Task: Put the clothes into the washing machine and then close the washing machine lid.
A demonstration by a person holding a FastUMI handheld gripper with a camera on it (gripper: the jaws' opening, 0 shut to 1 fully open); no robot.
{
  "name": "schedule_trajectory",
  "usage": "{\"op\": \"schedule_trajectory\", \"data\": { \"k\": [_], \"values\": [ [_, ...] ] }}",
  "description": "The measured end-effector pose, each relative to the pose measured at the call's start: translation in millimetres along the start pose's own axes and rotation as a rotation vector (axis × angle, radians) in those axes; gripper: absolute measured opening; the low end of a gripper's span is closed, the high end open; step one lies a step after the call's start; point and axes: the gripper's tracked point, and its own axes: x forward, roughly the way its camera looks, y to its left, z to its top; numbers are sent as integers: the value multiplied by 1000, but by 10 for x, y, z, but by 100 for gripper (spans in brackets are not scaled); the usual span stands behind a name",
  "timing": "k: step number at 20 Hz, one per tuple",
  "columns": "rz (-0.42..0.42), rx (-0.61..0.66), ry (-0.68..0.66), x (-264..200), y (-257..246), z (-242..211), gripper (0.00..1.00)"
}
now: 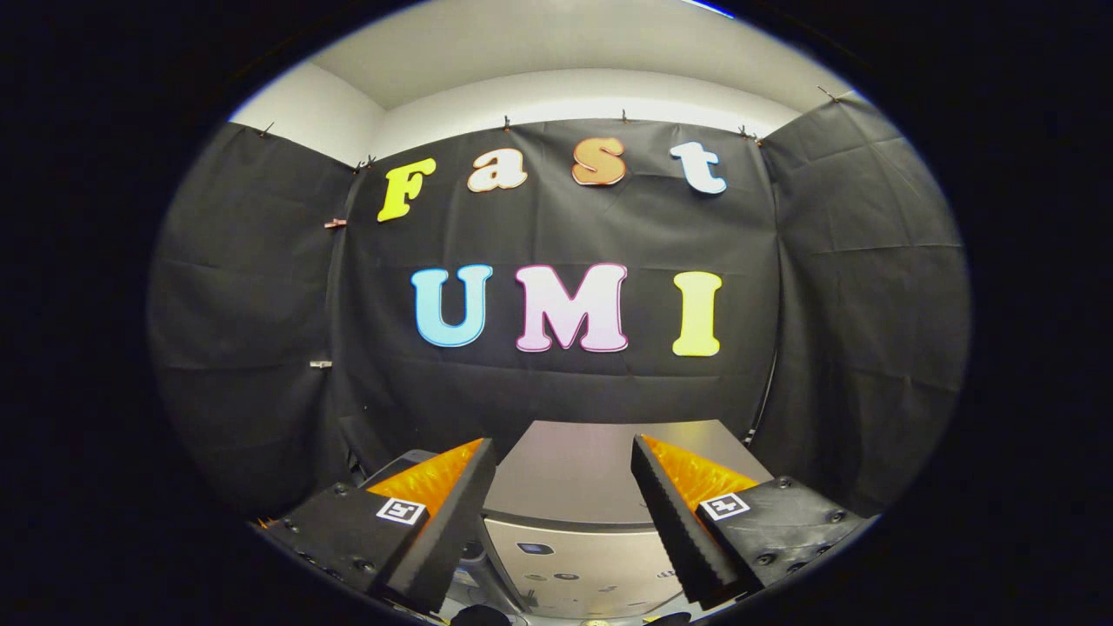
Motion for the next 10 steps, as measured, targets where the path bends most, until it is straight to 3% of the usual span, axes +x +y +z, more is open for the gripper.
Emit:
{"op": "schedule_trajectory", "data": {
  "k": [10],
  "values": [
    [-50,2,-24,-293,-141,5,98]
  ]
}}
